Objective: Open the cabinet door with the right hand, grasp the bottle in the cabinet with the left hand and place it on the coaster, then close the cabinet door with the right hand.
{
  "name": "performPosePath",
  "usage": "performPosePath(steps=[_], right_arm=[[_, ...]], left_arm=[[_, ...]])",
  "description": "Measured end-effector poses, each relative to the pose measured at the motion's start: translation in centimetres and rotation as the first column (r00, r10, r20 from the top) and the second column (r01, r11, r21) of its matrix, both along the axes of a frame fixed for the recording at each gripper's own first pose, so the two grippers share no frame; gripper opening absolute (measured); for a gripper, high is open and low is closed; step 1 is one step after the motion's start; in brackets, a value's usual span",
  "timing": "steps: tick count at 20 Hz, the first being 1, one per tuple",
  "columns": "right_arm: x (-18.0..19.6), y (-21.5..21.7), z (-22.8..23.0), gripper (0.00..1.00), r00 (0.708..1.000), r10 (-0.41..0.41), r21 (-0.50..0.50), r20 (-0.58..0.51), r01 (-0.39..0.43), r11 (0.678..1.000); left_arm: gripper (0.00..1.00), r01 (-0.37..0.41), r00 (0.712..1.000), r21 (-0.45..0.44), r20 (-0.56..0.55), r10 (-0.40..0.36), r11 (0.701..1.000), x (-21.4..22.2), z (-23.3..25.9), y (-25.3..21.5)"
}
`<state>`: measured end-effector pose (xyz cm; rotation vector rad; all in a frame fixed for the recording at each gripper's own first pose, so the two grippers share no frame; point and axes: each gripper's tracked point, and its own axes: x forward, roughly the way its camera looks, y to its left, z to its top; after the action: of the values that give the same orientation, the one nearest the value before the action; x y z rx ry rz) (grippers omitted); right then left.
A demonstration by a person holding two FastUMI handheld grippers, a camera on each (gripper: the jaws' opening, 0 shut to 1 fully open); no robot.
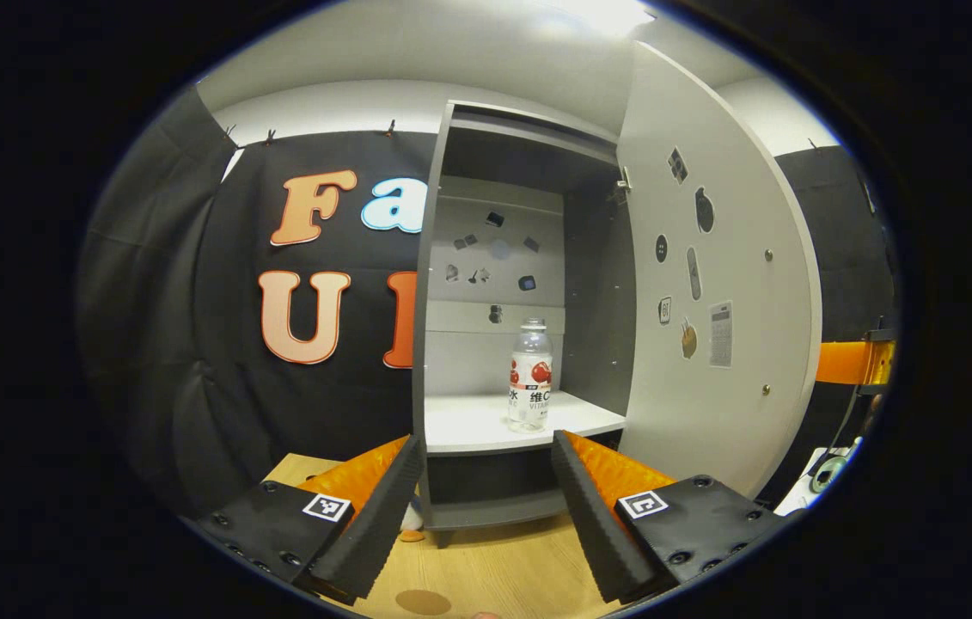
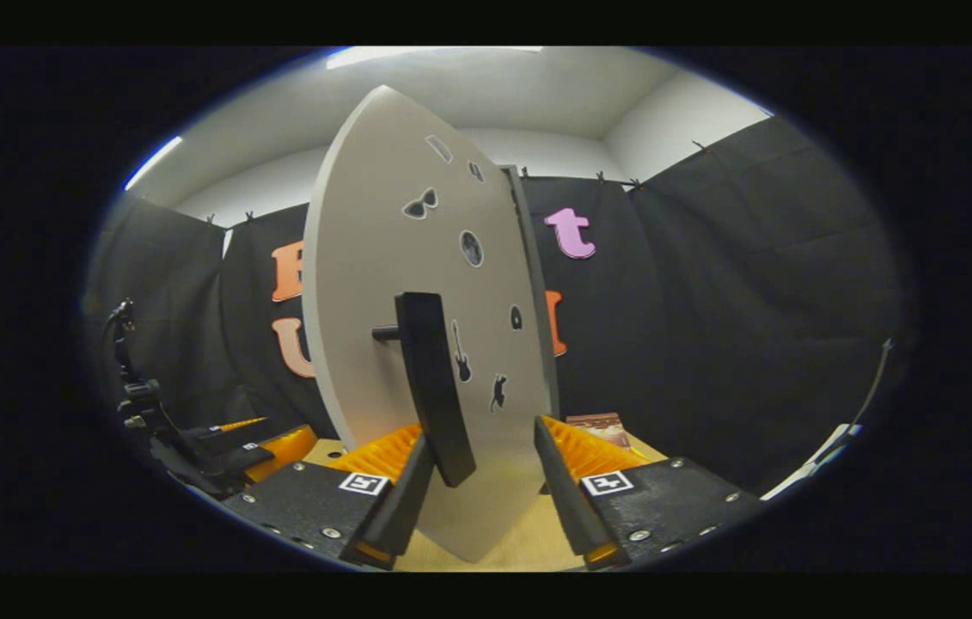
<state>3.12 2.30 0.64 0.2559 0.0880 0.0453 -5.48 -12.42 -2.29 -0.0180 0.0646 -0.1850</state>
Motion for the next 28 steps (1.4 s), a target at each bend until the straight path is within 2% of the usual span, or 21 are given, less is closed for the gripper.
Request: performPosePath(steps=[2, 10, 11, 12, 13, 14, 20, 23, 26, 27, 28], right_arm=[[-0.2, -0.9, -0.1, 0.78, 1.000, -0.021, -0.005, -0.001, 0.021, 1.000], [-0.7, -5.8, -0.8, 0.80, 0.991, -0.131, -0.057, -0.016, 0.130, 0.990], [-0.8, -6.3, -0.9, 0.79, 0.992, -0.129, -0.058, -0.015, 0.127, 0.990], [-0.8, -6.5, -1.1, 0.72, 0.994, -0.109, -0.051, -0.016, 0.108, 0.993], [-0.8, -6.4, -1.1, 0.72, 0.996, -0.087, -0.045, -0.014, 0.086, 0.995], [-0.7, -6.5, -1.1, 0.77, 0.998, -0.068, -0.045, -0.010, 0.068, 0.997], [-0.2, -9.6, -1.7, 0.78, 1.000, -0.008, -0.063, -0.020, 0.006, 0.998], [0.0, -11.2, -2.3, 0.83, 1.000, 0.007, -0.050, -0.029, -0.008, 0.999], [0.1, -11.4, -2.2, 0.83, 1.000, 0.019, -0.057, -0.020, -0.020, 0.998], [0.1, -11.3, -2.2, 0.87, 0.999, 0.026, -0.064, -0.020, -0.027, 0.998], [-0.3, -11.4, -2.2, 0.83, 1.000, 0.026, -0.076, -0.017, -0.027, 0.997]], left_arm=[[0.98, 0.007, 1.000, 0.002, 0.000, -0.007, 1.000, -0.3, 0.0, -0.7], [0.98, 0.028, 1.000, -0.015, -0.010, -0.028, 1.000, -0.6, 0.0, -3.4], [0.98, 0.030, 0.999, -0.012, -0.012, -0.030, 0.999, -0.6, 0.0, -3.6], [0.97, 0.034, 0.999, -0.009, -0.013, -0.034, 0.999, -0.7, 0.1, -4.0], [0.97, 0.035, 0.999, -0.005, -0.013, -0.035, 0.999, -0.8, 0.0, -4.3], [0.97, 0.035, 0.999, -0.001, -0.014, -0.035, 0.999, -0.9, 0.0, -4.5], [0.98, 0.034, 0.999, 0.013, -0.022, -0.034, 0.999, -1.1, -0.1, -5.3], [0.98, 0.033, 0.999, 0.020, -0.011, -0.033, 0.999, -1.2, 0.2, -5.4], [0.98, 0.029, 1.000, 0.029, -0.013, -0.028, 0.999, -1.2, 0.0, -5.3], [0.98, 0.026, 1.000, 0.031, -0.014, -0.026, 0.999, -1.2, -0.1, -5.1], [0.98, 0.022, 1.000, 0.031, -0.013, -0.021, 0.999, -1.1, 0.0, -5.0]])
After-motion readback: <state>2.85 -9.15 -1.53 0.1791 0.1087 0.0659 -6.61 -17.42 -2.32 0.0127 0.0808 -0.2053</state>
